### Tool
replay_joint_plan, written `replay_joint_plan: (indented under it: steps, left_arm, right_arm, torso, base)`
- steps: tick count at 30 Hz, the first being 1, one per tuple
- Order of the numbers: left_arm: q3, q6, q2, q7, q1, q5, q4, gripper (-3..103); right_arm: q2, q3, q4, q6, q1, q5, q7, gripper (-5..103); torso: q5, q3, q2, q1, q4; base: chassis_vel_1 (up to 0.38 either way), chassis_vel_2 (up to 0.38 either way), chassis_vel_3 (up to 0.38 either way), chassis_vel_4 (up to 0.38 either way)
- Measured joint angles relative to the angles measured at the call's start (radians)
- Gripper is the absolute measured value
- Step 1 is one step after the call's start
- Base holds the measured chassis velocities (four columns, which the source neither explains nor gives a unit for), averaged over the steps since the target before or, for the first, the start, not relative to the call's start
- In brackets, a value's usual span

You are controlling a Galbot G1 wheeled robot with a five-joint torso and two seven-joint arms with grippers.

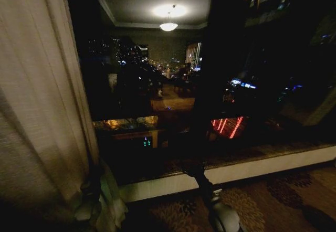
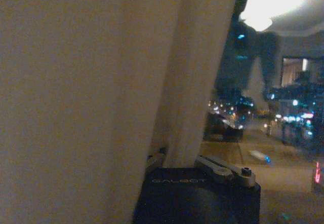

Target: Open the curtains by pulling them apart, changing their state from closed to fully open.

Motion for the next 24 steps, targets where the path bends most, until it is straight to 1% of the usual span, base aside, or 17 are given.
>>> replay_joint_plan:
  steps: [1,12,24]
  left_arm:
    - [0.002,-0.002,0.000,0.000,-0.005,0.002,0.005,0]
    - [-0.013,-0.016,-0.001,0.000,0.008,0.004,0.004,0]
    - [-0.034,-0.018,-0.002,-0.003,0.005,0.004,0.010,0]
  right_arm:
    - [0.000,0.000,0.000,0.000,0.000,0.000,0.000,100]
    - [0.000,0.000,0.000,0.000,0.000,0.000,0.000,100]
    - [0.000,0.000,0.000,0.000,0.000,0.000,0.000,100]
  torso:
    - [0.0002,0.000,0.000,0.000,-0.0003]
    - [0.0005,0.000,0.000,0.000,-0.0001]
    - [0.0001,0.000,0.000,0.000,0.0000]
  base:
    - [0.000,0.000,0.000,0.000]
    - [-0.005,0.009,0.005,-0.006]
    - [0.000,0.000,0.000,0.000]
